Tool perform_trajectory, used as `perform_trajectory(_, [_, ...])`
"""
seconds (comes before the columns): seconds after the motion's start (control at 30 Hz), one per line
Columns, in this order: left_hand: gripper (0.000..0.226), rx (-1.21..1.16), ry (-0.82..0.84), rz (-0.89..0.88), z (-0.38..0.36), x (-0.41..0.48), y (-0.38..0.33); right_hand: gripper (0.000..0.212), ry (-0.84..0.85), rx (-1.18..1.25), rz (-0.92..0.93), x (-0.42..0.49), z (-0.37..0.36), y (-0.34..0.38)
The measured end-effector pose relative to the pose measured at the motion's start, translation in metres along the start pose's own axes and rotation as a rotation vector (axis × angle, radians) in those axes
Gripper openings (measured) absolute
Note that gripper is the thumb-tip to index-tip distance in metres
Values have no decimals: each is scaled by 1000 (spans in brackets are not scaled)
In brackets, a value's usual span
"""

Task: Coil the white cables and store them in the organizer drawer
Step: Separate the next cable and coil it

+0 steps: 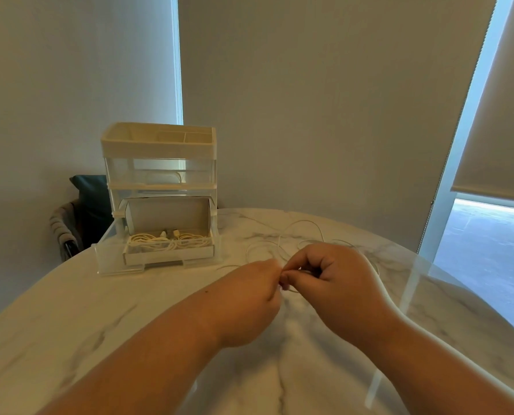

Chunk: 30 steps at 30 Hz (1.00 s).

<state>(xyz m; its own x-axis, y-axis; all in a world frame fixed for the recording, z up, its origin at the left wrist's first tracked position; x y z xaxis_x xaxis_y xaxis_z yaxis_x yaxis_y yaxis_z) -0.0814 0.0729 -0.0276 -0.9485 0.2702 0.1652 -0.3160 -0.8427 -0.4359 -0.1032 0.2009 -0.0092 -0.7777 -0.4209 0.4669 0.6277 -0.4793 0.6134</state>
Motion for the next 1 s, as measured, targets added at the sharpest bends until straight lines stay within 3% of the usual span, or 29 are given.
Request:
perform_trajectory(0.13, [19, -69, -49, -6, 5, 2, 0, 16, -26, 21, 22, 2, 6, -1])
perform_trajectory(0.37, [25, -57, 98, 45, 5, -1, 3, 18, -27, -42, 104, 2, 7, 4])
perform_trajectory(0.7, [25, -37, 98, 69, 10, -6, -4, 21, -19, -55, 142, 1, 4, 7])
perform_trajectory(0.83, [26, -222, 9, 63, 11, -4, 0, 17, -3, 0, 106, 3, 3, 0])
perform_trajectory(0.93, [22, -109, -72, -2, 14, -6, 0, 17, 34, 42, 79, 4, 0, -3])
perform_trajectory(1.0, [35, -162, -115, 10, 16, -8, 0, 15, 24, 94, 39, 4, 1, -7])
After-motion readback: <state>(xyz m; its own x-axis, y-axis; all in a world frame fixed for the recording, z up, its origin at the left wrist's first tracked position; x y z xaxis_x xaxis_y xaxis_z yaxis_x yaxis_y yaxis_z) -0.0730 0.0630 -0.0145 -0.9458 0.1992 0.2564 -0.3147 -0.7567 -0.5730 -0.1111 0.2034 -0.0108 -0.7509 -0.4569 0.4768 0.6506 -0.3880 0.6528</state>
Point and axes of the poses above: each hand's wrist, its own x-axis towards the middle knuckle, its own z-axis out of the back of the hand, y = z × x, the point moved 6 cm from there along x, towards the middle knuckle, and after that the axes turned 4 degrees about y, right-handed, at the moved point
